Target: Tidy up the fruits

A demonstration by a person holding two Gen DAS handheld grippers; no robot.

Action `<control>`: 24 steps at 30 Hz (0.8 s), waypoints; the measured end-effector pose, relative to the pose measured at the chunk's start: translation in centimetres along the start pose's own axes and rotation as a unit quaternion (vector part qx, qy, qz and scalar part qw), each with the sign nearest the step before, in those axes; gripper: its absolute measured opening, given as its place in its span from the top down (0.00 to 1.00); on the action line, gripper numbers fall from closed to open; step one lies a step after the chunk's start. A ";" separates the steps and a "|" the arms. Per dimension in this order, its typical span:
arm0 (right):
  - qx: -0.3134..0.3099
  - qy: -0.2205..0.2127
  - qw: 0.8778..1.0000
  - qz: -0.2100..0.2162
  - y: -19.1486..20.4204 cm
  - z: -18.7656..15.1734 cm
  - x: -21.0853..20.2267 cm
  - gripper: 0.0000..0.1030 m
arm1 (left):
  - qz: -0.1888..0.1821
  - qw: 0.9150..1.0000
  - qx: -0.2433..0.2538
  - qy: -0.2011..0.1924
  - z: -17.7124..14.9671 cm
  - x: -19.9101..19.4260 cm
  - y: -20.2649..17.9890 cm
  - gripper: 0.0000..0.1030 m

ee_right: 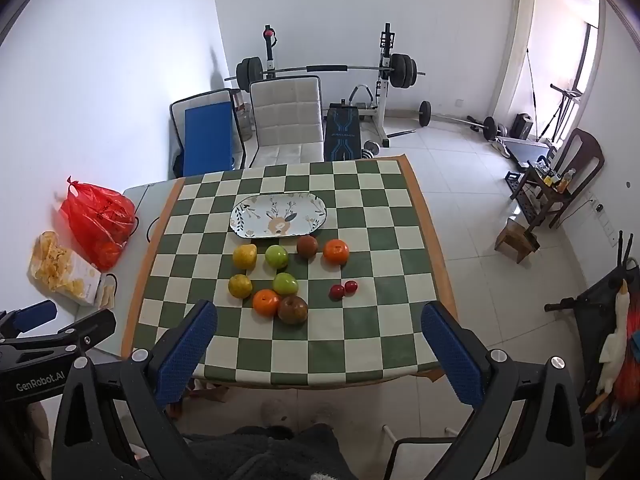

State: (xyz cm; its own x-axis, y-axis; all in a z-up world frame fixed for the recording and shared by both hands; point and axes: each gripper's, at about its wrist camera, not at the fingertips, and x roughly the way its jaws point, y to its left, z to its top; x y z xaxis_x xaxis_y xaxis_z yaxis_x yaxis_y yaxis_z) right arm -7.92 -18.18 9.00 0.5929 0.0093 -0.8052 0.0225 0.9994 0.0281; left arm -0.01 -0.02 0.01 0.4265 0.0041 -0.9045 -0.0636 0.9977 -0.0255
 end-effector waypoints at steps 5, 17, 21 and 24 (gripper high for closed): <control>0.001 0.000 1.000 0.001 -0.1 0.0 0.0 0.00 | 0.000 1.000 0.000 -0.002 -0.1 0.1 0.0 0.00; 0.002 0.001 1.000 0.004 -0.1 0.0 0.2 0.00 | 0.000 1.000 0.003 0.001 0.0 0.2 -0.3 0.00; 0.002 0.001 1.000 0.004 -0.1 0.0 0.2 0.00 | -0.001 1.000 0.004 0.002 0.0 0.2 -0.4 0.00; 0.002 0.000 1.000 0.004 -0.1 0.0 0.2 0.00 | -0.002 1.000 0.002 0.002 0.1 0.2 -0.3 0.00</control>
State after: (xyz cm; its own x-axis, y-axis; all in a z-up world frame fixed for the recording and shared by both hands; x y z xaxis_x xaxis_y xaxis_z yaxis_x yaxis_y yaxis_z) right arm -7.77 -18.26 8.80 0.5924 0.0166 -0.8054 0.0212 0.9991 0.0362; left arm 0.14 -0.31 -0.11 0.4230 -0.0011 -0.9061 -0.0574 0.9980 -0.0280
